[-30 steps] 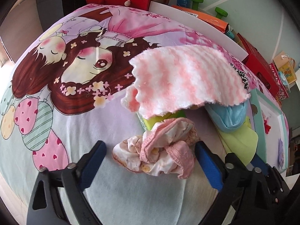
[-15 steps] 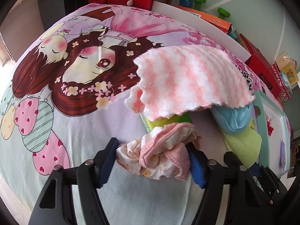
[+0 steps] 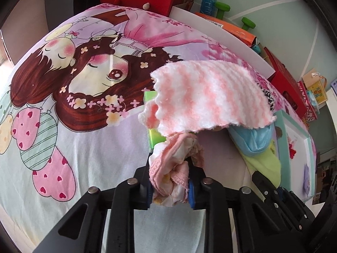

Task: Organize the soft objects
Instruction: 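Grasp the light green cloth with the right gripper while the left gripper grasps the pink cloth bundle, then carry both cloths over the white tray and open both grippers to release them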

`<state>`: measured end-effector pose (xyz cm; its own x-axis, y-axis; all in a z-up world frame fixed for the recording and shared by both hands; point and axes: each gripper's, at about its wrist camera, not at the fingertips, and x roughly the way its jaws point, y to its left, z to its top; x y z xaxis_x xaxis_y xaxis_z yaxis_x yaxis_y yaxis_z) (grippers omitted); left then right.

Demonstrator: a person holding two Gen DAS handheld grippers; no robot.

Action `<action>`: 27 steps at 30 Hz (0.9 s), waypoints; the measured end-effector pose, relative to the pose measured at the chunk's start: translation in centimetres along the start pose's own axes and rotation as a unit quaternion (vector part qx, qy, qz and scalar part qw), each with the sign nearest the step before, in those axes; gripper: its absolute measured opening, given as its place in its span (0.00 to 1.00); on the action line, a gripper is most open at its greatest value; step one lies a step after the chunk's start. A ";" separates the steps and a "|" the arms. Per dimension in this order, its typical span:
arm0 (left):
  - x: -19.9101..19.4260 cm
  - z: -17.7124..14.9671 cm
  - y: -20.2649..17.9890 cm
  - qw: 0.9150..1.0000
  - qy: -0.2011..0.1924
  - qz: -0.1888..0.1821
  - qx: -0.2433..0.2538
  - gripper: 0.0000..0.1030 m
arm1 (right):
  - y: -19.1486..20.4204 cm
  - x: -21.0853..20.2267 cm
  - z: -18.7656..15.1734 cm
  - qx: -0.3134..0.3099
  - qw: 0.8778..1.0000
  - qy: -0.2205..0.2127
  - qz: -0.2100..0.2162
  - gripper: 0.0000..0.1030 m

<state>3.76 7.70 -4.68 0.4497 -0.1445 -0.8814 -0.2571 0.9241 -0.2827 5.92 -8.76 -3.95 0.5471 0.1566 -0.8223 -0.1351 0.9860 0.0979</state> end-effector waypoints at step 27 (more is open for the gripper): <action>-7.1 0.4 -2.3 0.994 -0.104 -0.027 0.027 0.22 | -1.0 -8.3 1.7 0.017 0.987 -0.158 0.017 0.03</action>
<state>1.51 6.77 2.33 0.6302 -0.1244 -0.7664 -0.1835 0.9353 -0.3026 2.91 -10.99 3.68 0.7733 0.1944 -0.6035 -0.1333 0.9804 0.1450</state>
